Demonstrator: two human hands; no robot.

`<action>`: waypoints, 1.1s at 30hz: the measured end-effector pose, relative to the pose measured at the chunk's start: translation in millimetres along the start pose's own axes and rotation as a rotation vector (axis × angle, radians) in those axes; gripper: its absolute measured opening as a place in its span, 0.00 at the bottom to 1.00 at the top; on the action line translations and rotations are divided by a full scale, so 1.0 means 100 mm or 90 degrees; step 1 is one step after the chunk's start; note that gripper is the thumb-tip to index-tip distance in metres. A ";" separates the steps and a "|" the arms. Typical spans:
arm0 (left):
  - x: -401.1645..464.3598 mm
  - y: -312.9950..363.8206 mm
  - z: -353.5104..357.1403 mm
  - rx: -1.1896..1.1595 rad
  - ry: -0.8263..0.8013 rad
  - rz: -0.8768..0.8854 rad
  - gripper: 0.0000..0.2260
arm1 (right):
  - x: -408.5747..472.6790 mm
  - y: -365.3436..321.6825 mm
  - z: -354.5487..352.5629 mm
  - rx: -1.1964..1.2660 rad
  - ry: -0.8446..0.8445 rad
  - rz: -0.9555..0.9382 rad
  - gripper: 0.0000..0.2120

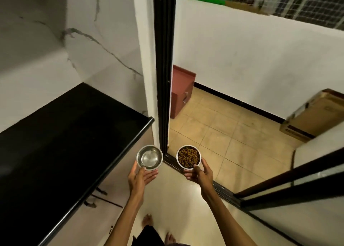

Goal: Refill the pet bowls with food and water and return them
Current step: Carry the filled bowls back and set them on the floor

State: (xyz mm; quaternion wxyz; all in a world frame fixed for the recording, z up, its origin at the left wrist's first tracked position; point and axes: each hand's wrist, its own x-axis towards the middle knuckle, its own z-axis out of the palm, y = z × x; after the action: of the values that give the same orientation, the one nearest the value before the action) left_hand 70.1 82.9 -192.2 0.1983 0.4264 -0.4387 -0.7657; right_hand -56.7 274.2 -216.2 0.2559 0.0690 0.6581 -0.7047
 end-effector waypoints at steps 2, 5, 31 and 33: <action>0.06 -0.05 0.16 0.017 -0.024 -0.013 0.23 | 0.03 -0.01 -0.16 0.003 0.028 0.002 0.24; 0.13 -0.11 0.40 0.047 -0.060 -0.020 0.23 | 0.08 -0.03 -0.38 0.020 0.074 0.011 0.25; 1.48 -0.09 2.08 0.178 -0.272 -0.101 0.23 | 0.99 -0.49 -0.92 0.154 0.328 0.018 0.27; 1.58 -0.08 2.19 0.185 -0.282 -0.109 0.24 | 1.08 -0.53 -0.93 0.168 0.340 0.017 0.28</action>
State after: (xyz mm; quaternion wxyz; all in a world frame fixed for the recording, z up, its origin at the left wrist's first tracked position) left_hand -198.1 90.4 -219.7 -0.0310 0.3082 -0.5393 -0.7831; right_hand -195.8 334.9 -227.6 0.0717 0.2932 0.6036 -0.7379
